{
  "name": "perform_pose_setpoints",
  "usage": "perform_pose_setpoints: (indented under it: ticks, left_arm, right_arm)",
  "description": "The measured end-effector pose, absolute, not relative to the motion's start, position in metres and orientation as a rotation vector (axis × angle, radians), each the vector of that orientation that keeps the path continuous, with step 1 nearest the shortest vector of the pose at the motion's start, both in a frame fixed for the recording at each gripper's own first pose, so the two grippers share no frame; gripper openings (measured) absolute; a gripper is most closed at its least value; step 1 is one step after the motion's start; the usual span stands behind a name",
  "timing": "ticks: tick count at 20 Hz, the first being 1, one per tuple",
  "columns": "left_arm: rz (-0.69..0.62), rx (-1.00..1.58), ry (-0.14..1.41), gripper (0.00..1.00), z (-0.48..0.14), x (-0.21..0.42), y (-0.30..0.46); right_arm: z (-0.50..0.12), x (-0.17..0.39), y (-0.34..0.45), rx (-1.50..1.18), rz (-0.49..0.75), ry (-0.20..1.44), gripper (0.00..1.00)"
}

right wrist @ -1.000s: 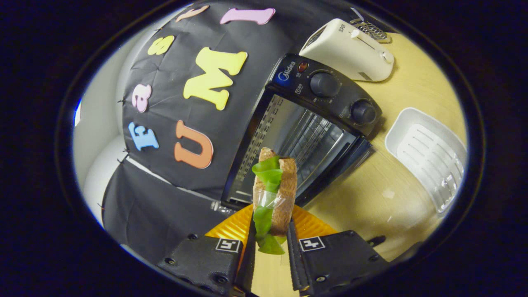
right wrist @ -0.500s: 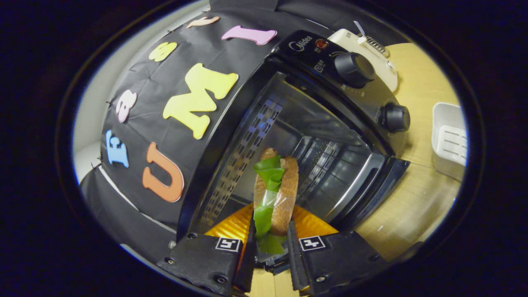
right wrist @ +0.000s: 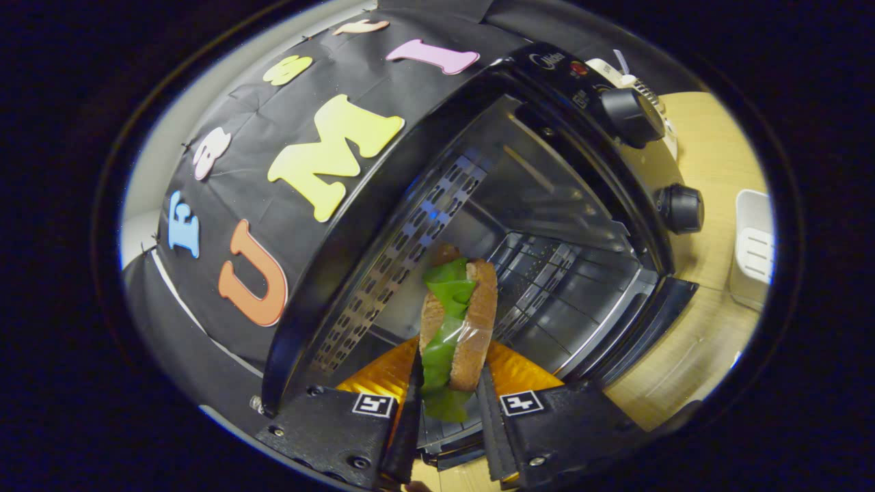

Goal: Open the electric oven with the left hand, put the food in, and close the electric oven.

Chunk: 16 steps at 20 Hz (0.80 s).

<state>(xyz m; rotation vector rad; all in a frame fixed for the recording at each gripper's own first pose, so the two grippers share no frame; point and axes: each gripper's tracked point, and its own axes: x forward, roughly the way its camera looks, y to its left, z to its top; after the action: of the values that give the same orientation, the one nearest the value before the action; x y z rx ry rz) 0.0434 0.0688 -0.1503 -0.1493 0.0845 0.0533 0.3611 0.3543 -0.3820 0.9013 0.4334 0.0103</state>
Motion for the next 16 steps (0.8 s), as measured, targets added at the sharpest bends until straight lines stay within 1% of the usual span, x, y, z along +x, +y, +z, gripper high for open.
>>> perform_pose_setpoints:
  ticks: [3, 4, 5, 6, 7, 8, 9, 12, 14, 15, 16]
  left_arm:
    - [0.068, -0.151, 0.082, 0.94, -0.151, 0.04, 0.074]
    - [0.073, -0.15, 0.077, 0.94, -0.149, 0.039, 0.076]
    - [0.074, -0.149, 0.074, 0.94, -0.15, 0.039, 0.078]
    - [0.075, -0.15, 0.072, 0.94, -0.154, 0.039, 0.078]
    - [0.075, -0.149, 0.071, 0.94, -0.154, 0.039, 0.079]
    - [0.074, -0.149, 0.074, 0.94, -0.155, 0.038, 0.079]
    - [0.073, -0.146, 0.079, 0.94, -0.157, 0.037, 0.08]
    - [0.08, -0.146, 0.084, 0.94, -0.156, 0.037, 0.083]
    - [0.081, -0.154, 0.084, 0.94, -0.156, 0.037, 0.084]
    - [0.079, -0.158, 0.085, 0.94, -0.156, 0.036, 0.083]
    - [0.077, -0.159, 0.084, 0.94, -0.155, 0.034, 0.083]
  right_arm:
    - [-0.379, 0.361, 0.357, 0.823, 0.007, 0.45, 0.48]
    - [-0.38, 0.361, 0.355, 0.791, 0.003, 0.455, 0.36]
    - [-0.381, 0.359, 0.356, 0.762, 0.001, 0.466, 0.43]
    - [-0.38, 0.359, 0.355, 0.737, 0.003, 0.47, 0.59]
    - [-0.38, 0.359, 0.356, 0.703, 0.003, 0.477, 0.61]
    - [-0.38, 0.359, 0.353, 0.656, 0.005, 0.485, 0.49]
    - [-0.38, 0.359, 0.355, 0.593, 0.017, 0.504, 0.65]
    - [-0.378, 0.359, 0.36, 0.44, 0.075, 0.542, 0.71]
    - [-0.382, 0.355, 0.364, 0.37, 0.116, 0.6, 0.73]
    - [-0.386, 0.353, 0.364, 0.334, 0.128, 0.63, 0.77]
    - [-0.388, 0.351, 0.362, 0.285, 0.135, 0.652, 0.78]
